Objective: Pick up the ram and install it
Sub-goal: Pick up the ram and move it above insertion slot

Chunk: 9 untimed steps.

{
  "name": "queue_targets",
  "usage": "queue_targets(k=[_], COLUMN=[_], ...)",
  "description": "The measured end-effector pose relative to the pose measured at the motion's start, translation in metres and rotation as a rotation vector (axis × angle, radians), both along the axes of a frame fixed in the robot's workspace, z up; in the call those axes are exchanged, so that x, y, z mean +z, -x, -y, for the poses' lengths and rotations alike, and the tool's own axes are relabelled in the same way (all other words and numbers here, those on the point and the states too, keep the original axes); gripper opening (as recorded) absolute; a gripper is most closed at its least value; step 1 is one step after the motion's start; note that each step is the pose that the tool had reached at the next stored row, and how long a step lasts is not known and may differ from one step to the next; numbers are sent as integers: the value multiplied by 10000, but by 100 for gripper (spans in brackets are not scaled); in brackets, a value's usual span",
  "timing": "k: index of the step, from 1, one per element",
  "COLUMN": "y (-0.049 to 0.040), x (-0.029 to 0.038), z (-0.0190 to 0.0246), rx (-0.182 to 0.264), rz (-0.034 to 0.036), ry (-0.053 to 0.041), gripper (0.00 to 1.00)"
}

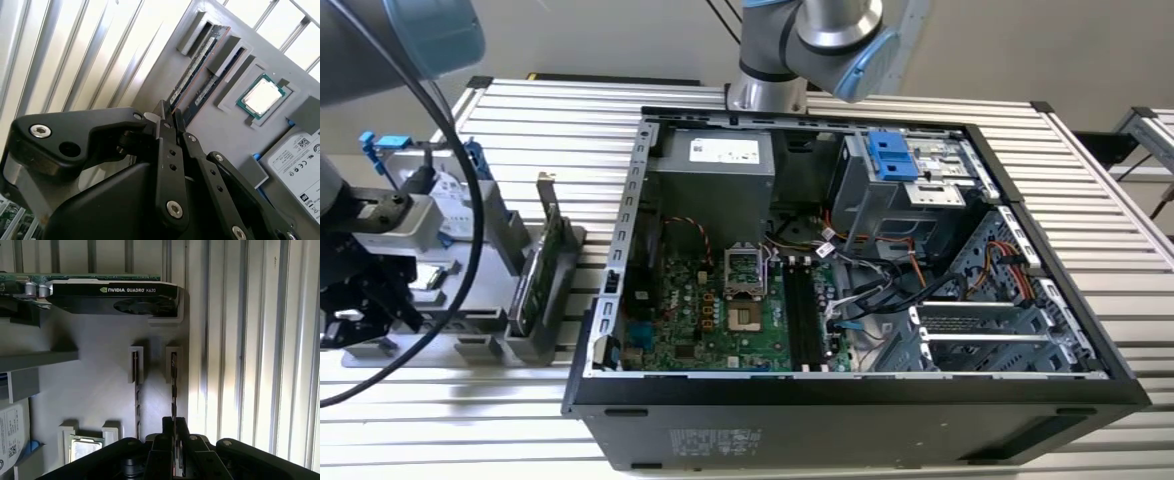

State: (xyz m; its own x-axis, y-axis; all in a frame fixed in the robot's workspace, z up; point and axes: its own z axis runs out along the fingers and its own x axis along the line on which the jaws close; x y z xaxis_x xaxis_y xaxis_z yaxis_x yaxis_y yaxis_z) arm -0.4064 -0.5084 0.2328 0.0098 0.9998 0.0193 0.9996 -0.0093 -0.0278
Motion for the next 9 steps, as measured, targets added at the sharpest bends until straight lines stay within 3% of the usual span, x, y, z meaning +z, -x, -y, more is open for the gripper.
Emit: queue_targets(k=[9], y=[0], x=[49], z=[0], rx=[0], rz=[0], ry=[0], gripper=[0])
